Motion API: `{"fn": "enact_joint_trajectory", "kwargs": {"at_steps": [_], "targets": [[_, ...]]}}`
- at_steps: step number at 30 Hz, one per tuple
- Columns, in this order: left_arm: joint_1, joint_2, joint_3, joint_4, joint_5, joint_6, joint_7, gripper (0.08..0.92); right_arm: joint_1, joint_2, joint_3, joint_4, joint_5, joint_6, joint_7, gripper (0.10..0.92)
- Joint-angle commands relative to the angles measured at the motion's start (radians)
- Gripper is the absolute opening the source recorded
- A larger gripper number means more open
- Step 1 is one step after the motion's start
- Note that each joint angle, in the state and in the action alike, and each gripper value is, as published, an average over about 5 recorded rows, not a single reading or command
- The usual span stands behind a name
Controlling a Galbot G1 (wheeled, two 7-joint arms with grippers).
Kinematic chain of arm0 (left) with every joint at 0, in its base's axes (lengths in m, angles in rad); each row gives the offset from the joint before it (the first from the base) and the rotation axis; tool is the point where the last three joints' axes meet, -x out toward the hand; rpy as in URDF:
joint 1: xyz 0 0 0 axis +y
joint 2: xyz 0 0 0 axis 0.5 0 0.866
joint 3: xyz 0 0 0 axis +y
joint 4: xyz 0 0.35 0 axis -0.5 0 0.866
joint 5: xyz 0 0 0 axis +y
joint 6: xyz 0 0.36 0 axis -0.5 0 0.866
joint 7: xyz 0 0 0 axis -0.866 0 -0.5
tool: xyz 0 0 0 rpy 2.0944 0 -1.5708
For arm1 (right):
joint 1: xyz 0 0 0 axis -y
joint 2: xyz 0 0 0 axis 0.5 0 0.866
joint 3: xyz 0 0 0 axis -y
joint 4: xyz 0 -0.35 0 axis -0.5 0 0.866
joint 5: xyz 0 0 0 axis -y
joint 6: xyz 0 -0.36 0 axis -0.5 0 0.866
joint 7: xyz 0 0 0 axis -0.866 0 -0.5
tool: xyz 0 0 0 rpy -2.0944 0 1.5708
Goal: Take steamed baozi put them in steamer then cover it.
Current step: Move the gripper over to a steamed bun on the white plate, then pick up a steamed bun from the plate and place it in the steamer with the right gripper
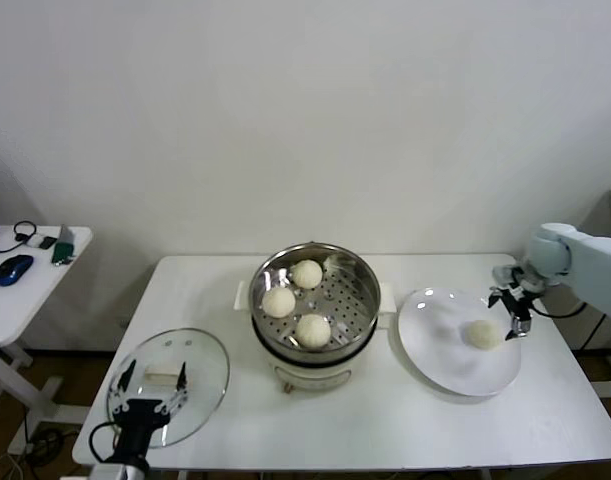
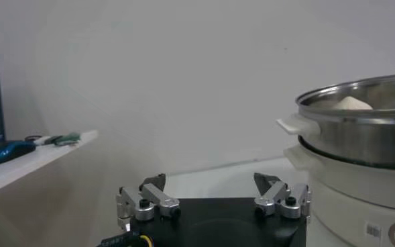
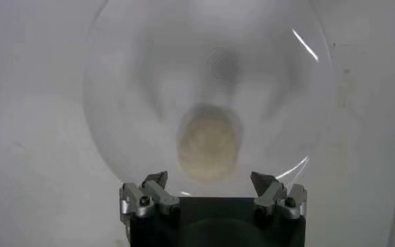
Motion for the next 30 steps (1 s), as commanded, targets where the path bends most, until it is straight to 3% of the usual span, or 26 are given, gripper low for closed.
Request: {"fn": "enact_joint_trajectory", "kwargs": {"at_steps": [1, 8, 18, 23, 30], "targets": [[0.000, -0.004, 0.000, 0.003, 0.005, 0.001, 0.001, 0.823, -0.186, 0.072, 0.174, -0.141, -0.040, -0.005, 0.013, 0.823], [-0.001, -0.005, 0.000, 0.004, 0.006, 0.004, 0.001, 0.823, -0.185, 0.083, 0.181, -0.152, -0.046, 0.002, 0.001, 0.807], [-0.004, 0.000, 0.006, -0.002, 0.006, 0.010, 0.003, 0.823, -0.033, 0.058, 0.084, -0.096, 0.010, 0.005, -0.036, 0.677], [-0.007, 0.005, 0.011, -0.005, 0.004, 0.012, 0.004, 0.823, 0.259, 0.066, -0.136, -0.005, 0.137, 0.018, -0.062, 0.662], [-0.008, 0.008, 0.023, -0.015, 0.001, 0.017, 0.007, 0.823, 0.703, 0.155, -0.423, 0.215, 0.423, -0.014, -0.099, 0.662]]}}
